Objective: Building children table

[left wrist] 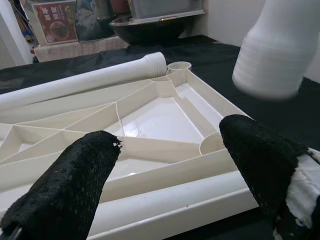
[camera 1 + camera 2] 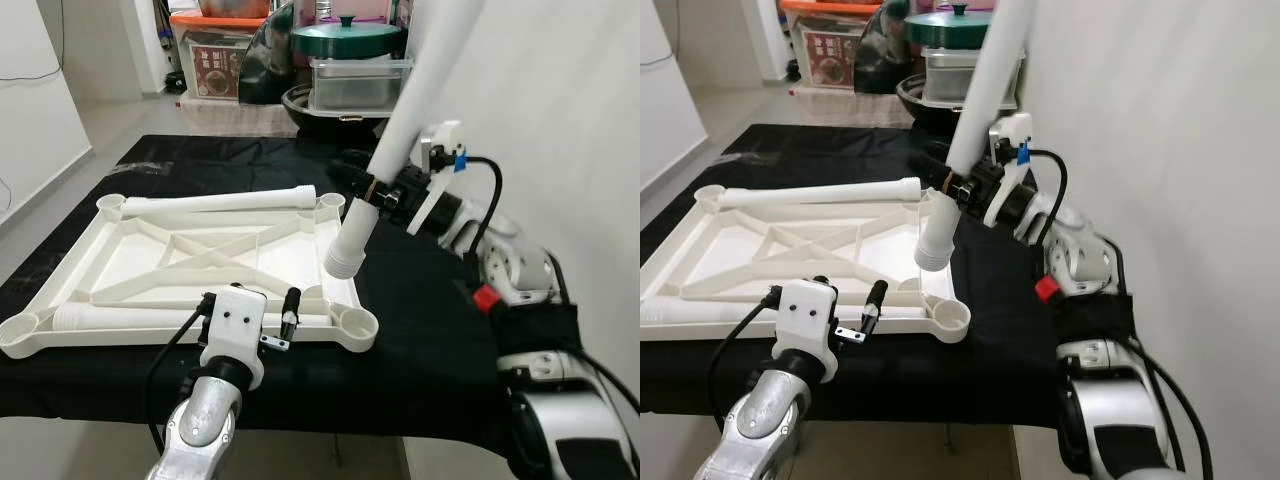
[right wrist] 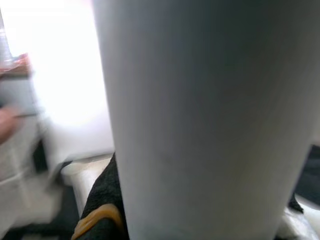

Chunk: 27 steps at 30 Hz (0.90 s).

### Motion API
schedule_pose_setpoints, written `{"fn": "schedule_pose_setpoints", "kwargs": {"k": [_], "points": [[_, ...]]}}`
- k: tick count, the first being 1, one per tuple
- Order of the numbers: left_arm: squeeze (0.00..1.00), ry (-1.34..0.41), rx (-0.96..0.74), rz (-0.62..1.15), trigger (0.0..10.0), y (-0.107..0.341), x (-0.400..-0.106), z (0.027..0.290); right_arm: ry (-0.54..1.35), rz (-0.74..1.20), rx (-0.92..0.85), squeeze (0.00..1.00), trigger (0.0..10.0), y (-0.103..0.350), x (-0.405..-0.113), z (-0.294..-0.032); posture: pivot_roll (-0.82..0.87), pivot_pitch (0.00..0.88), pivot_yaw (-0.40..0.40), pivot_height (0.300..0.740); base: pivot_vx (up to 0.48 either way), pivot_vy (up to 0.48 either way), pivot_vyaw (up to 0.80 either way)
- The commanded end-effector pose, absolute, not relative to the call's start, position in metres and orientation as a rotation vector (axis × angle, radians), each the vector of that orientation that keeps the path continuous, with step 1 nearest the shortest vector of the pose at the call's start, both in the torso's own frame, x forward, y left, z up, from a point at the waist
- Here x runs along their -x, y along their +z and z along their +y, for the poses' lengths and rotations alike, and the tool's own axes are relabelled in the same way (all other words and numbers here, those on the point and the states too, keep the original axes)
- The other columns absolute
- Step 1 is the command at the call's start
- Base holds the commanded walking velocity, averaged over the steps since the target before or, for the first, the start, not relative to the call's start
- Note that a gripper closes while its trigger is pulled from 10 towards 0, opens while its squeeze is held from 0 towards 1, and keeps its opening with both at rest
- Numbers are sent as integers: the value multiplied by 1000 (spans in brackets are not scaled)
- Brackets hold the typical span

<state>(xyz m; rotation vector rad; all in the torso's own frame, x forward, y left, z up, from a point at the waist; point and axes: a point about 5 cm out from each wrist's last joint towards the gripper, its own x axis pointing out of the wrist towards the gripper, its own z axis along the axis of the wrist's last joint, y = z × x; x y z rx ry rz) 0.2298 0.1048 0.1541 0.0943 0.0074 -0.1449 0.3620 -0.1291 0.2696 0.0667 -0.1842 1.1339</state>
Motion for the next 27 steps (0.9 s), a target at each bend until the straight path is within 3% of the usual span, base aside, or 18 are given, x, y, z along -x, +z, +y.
{"fn": "schedule_pose_setpoints", "kwargs": {"k": [1, 6, 8, 15, 27], "points": [[0, -155, -89, 12, 10000, 155, -227, 104, 1216, -136, -38, 0, 10000, 264, -360, -125, 97, 36, -57, 740, 0, 0, 0], [0, -162, -85, 13, 10000, 157, -221, 103, 1320, -64, 69, 0, 10000, 254, -358, -124, 109, 64, -53, 740, 0, 0, 0], [0, -171, -78, 20, 10000, 160, -212, 102, 1392, -36, 117, 0, 10000, 256, -359, -131, 125, 114, -47, 740, 0, 0, 0], [0, -207, -54, 39, 10000, 164, -199, 96, 1423, -68, 167, 0, 10000, 277, -366, -146, 132, 168, -29, 740, 0, 0, 0], [0, -241, -61, 60, 10000, 164, -184, 97, 1545, -51, 193, 0, 10000, 281, -363, -155, 141, 183, -28, 740, 0, 0, 0]]}}
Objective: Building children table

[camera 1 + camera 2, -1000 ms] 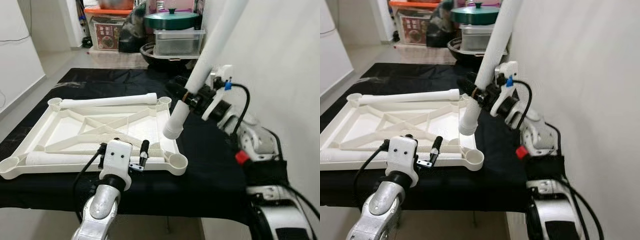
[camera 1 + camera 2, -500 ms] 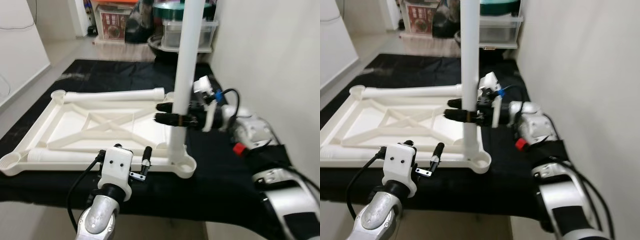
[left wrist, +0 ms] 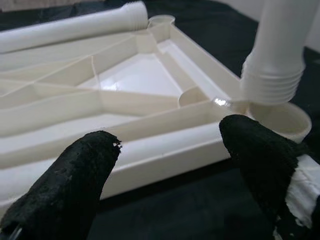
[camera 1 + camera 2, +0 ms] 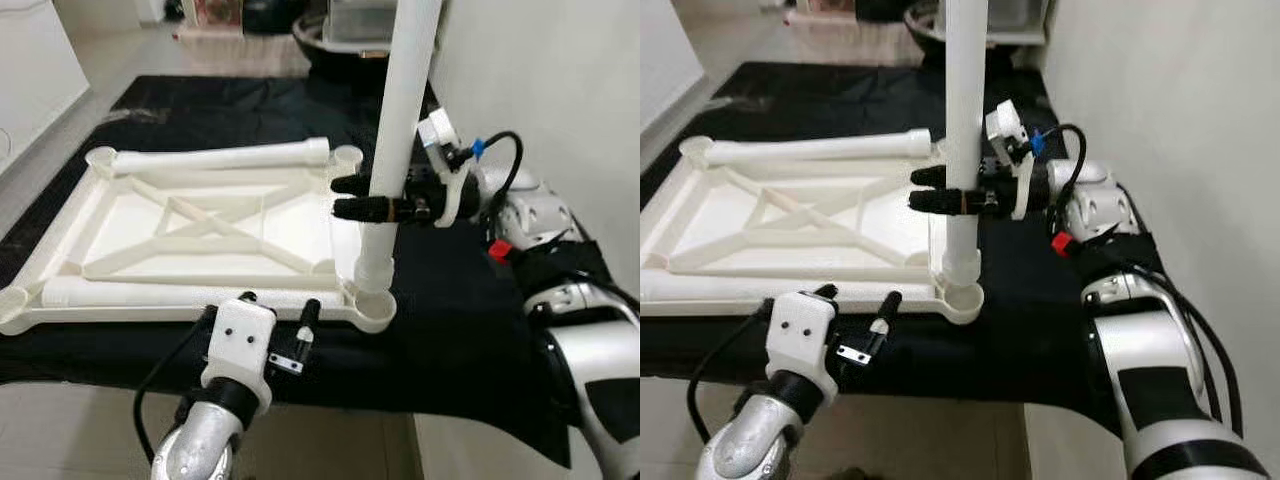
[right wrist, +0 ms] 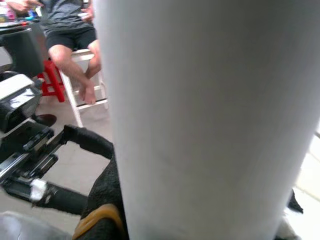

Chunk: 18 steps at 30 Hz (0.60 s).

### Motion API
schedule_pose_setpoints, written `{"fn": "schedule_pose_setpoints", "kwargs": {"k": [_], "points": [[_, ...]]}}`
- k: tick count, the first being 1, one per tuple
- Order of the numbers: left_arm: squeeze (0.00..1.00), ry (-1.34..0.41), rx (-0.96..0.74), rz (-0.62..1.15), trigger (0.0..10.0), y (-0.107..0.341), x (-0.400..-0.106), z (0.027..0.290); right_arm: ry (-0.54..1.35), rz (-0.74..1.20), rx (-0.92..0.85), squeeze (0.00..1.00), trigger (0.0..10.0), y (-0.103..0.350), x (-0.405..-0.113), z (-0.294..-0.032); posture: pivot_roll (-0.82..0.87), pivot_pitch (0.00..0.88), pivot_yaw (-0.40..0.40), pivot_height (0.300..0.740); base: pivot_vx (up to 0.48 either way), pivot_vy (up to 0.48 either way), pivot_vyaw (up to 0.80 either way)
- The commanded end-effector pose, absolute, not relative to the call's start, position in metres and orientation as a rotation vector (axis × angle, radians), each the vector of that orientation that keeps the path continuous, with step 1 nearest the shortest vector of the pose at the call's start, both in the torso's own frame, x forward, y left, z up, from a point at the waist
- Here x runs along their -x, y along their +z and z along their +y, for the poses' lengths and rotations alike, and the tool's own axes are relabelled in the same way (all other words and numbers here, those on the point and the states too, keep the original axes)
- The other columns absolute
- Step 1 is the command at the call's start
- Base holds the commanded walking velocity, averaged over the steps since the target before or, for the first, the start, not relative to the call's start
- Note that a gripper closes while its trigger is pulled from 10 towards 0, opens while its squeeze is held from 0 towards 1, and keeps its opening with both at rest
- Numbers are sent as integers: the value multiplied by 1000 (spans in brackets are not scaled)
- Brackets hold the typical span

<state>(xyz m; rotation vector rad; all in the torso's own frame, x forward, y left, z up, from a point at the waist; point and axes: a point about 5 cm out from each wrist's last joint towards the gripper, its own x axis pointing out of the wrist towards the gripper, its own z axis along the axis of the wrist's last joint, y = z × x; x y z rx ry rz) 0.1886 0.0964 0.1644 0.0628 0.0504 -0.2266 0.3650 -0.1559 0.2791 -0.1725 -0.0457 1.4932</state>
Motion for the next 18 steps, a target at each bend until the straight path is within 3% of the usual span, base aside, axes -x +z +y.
{"fn": "schedule_pose_setpoints", "kwargs": {"k": [1, 9, 18], "points": [[0, -248, -73, 72, 10000, 163, -181, 97, 1557, -42, 195, 0, 10000, 278, -363, -155, 142, 183, -26, 740, 0, 0, 0], [0, -423, -103, 107, 10000, 155, -157, 92, 1580, -39, 211, 0, 10000, 273, -361, -154, 152, 177, -25, 740, 0, 0, 0], [0, -474, -117, 119, 10000, 150, -155, 86, 1609, -63, 215, 0, 10000, 278, -356, -154, 151, 169, -18, 740, 0, 0, 0]]}}
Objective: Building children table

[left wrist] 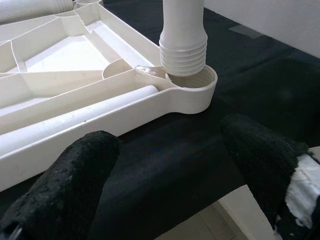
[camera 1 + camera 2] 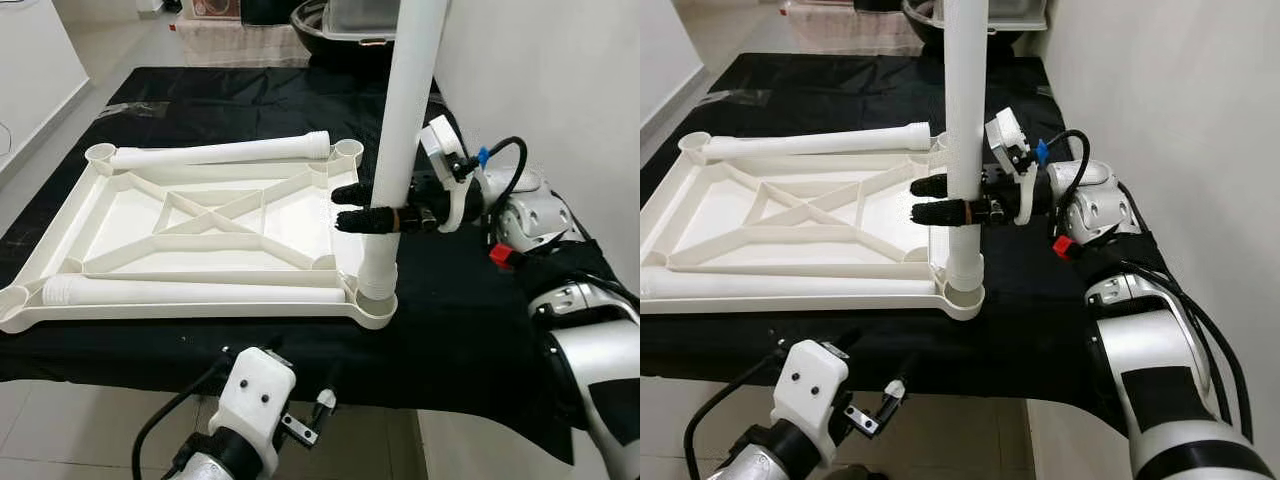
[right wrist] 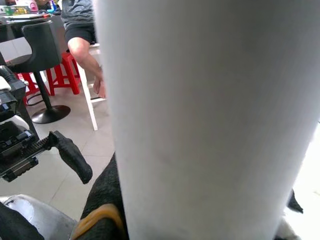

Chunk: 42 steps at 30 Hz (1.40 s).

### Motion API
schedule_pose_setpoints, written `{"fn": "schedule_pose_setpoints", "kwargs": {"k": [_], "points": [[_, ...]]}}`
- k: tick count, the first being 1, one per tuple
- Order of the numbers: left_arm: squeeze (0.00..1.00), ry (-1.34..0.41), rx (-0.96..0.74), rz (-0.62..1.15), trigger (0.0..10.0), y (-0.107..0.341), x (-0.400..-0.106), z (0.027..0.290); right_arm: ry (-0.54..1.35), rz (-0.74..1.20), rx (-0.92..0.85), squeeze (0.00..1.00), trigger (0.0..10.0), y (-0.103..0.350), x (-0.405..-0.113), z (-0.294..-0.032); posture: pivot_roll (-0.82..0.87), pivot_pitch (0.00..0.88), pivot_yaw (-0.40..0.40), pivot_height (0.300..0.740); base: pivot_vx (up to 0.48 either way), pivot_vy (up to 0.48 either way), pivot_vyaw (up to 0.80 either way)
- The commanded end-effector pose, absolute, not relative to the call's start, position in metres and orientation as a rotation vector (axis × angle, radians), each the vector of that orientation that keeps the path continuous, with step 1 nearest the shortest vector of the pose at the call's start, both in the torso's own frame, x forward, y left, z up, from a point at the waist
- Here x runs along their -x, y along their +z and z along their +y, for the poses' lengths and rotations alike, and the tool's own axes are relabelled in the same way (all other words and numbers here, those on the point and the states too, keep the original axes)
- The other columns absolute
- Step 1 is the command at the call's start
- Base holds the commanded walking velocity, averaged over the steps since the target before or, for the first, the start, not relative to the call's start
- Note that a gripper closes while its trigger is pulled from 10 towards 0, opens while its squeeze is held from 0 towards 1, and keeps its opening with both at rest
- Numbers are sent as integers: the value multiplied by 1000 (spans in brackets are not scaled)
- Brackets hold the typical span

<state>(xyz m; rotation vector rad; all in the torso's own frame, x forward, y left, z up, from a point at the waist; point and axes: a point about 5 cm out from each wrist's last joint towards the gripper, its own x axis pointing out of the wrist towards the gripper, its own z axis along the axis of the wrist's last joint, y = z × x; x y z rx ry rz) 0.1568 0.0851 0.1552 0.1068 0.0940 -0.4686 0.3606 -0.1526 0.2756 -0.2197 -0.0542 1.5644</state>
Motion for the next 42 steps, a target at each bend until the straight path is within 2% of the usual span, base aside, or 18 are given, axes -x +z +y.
{"fn": "schedule_pose_setpoints", "kwargs": {"k": [1, 6, 18, 42], "points": [[0, -474, -117, 119, 10000, 150, -155, 86, 1609, -63, 215, 0, 10000, 278, -356, -154, 151, 169, -18, 740, 0, 0, 0], [0, -469, -109, 129, 10000, 149, -155, 89, 1652, -100, 189, 0, 10000, 286, -350, -153, 152, 168, -15, 740, 0, 0, 0], [0, -478, -127, 126, 10000, 147, -153, 90, 1718, -43, 195, 0, 10000, 270, -339, -150, 157, 157, -16, 740, 0, 0, 0], [0, -490, -141, 120, 10000, 145, -153, 86, 1656, -78, 239, 0, 10000, 278, -350, -154, 151, 139, -21, 740, 0, 0, 0]]}}
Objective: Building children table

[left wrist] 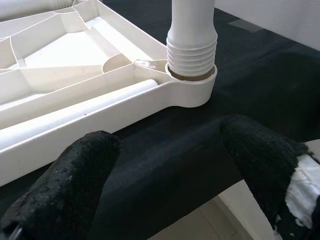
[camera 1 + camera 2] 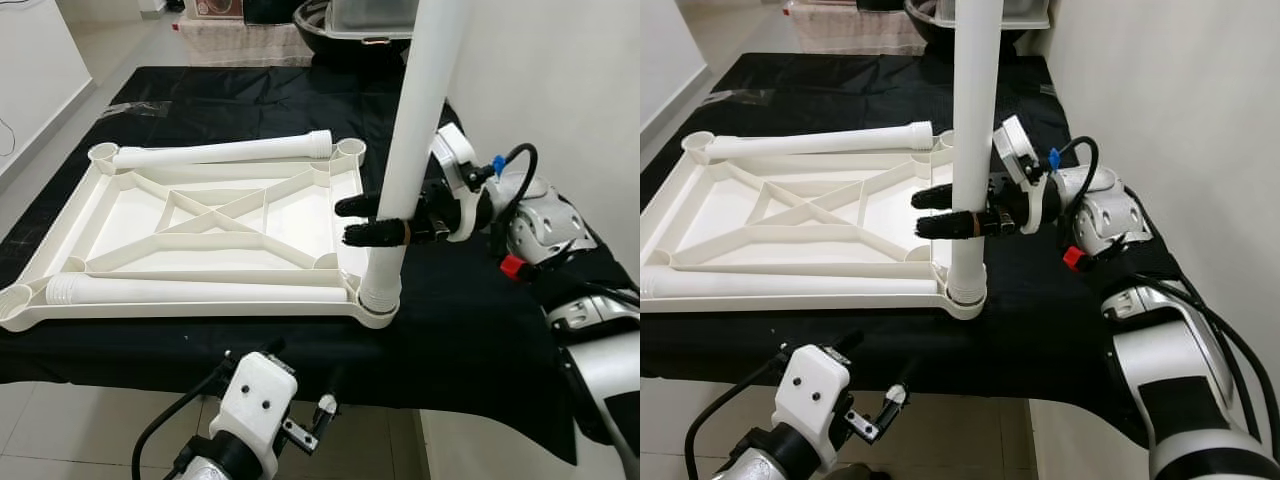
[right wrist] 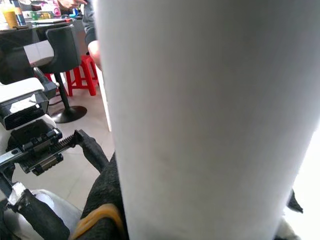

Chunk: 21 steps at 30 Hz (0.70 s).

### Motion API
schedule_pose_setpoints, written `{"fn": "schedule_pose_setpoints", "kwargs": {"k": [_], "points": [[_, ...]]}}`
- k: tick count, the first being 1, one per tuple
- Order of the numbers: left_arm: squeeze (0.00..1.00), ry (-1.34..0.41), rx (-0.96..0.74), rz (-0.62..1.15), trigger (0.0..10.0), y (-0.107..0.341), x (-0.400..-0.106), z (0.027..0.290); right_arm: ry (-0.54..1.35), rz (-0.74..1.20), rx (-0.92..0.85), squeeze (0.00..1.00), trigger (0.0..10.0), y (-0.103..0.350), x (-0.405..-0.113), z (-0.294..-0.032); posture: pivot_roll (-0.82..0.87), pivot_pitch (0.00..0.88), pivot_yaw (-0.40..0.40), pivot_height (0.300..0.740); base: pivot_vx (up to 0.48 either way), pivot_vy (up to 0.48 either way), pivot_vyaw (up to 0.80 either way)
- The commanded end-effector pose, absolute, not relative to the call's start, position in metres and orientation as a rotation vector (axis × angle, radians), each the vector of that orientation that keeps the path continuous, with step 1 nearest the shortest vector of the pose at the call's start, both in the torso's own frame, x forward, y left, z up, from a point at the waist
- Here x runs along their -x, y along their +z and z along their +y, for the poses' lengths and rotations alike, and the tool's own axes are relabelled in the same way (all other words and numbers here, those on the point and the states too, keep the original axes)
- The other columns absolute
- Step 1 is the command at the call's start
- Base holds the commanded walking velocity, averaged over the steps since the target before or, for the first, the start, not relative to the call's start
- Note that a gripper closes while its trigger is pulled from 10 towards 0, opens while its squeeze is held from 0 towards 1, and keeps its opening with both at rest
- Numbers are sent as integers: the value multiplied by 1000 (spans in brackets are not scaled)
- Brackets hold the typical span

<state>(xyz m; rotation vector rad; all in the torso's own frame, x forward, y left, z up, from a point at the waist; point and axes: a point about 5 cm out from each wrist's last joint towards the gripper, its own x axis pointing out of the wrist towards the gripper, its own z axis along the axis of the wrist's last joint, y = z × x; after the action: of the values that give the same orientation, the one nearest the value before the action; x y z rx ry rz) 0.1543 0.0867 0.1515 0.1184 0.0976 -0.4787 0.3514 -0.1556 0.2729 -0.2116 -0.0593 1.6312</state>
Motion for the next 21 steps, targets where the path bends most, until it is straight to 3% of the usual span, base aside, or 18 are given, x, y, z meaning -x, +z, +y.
{"fn": "schedule_pose_setpoints", "kwargs": {"k": [1, 21], "points": [[0, -492, -141, 120, 10000, 145, -153, 86, 1657, -71, 237, 0, 10000, 276, -350, -155, 153, 142, -26, 740, 0, 0, 0], [0, -488, -147, 115, 10000, 146, -155, 86, 1690, -36, 170, 0, 10000, 250, -346, -146, 153, 154, -20, 740, 0, 0, 0]]}}
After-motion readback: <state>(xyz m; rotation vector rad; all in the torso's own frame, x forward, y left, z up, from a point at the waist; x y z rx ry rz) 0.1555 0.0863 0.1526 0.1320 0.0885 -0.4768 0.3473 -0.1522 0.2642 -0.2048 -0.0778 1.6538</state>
